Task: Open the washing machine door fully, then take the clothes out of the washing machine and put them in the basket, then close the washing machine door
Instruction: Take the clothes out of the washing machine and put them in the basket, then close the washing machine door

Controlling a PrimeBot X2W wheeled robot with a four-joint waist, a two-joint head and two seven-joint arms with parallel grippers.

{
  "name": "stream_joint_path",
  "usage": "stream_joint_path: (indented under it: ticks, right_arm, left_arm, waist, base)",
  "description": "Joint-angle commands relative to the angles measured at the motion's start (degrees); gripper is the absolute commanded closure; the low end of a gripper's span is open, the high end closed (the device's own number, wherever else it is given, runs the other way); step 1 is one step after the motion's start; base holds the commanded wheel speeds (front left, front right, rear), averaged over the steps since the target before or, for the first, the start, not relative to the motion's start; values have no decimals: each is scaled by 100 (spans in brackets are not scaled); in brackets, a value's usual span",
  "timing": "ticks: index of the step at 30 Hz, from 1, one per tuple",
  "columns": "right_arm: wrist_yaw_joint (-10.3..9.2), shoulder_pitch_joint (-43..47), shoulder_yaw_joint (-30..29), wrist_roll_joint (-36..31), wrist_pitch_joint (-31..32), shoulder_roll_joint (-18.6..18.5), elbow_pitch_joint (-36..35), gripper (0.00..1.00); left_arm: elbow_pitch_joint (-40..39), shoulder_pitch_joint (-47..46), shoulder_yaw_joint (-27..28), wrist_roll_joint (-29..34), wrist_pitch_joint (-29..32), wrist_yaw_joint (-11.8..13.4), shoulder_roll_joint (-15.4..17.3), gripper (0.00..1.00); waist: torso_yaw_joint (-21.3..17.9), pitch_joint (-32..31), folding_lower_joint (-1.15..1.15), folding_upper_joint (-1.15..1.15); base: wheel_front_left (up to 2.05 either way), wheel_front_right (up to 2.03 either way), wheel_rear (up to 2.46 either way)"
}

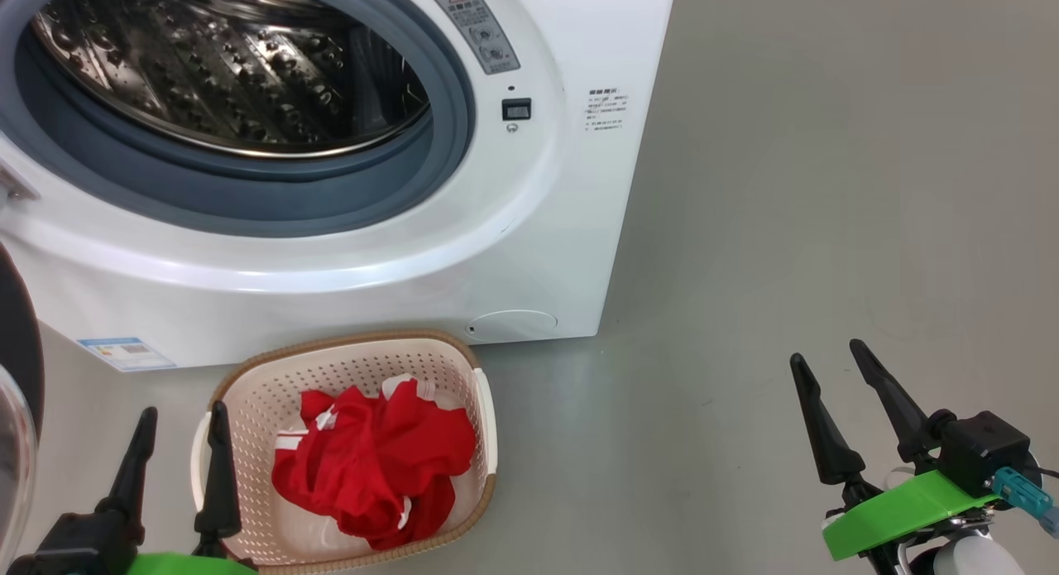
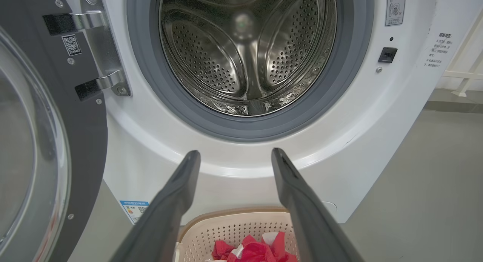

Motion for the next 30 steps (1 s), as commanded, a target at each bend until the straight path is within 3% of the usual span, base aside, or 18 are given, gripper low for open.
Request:
stream_joint_path:
  ticks: [1,15,30]
  right_arm:
    - [9,38,109,1,-27,-55,-135,0]
    - [9,68,120,-8,-27,-54,-137,0]
    - [9,101,147,1,-27,-55,-139,0]
  left_arm:
    - [-171,-34,204,56,-31,-18,59,0]
    - [-154,-46,156,115,-31,-18,42,0]
    - [-173,17,60,60,-31,-18,90,0]
  waist:
    - [-10,-10,0,0]
    - [-39,-71,0,0]
    - [-14,-100,0,0]
  base:
    - [0,0,0]
    - [-11,11,0]
    - [-132,132,0]
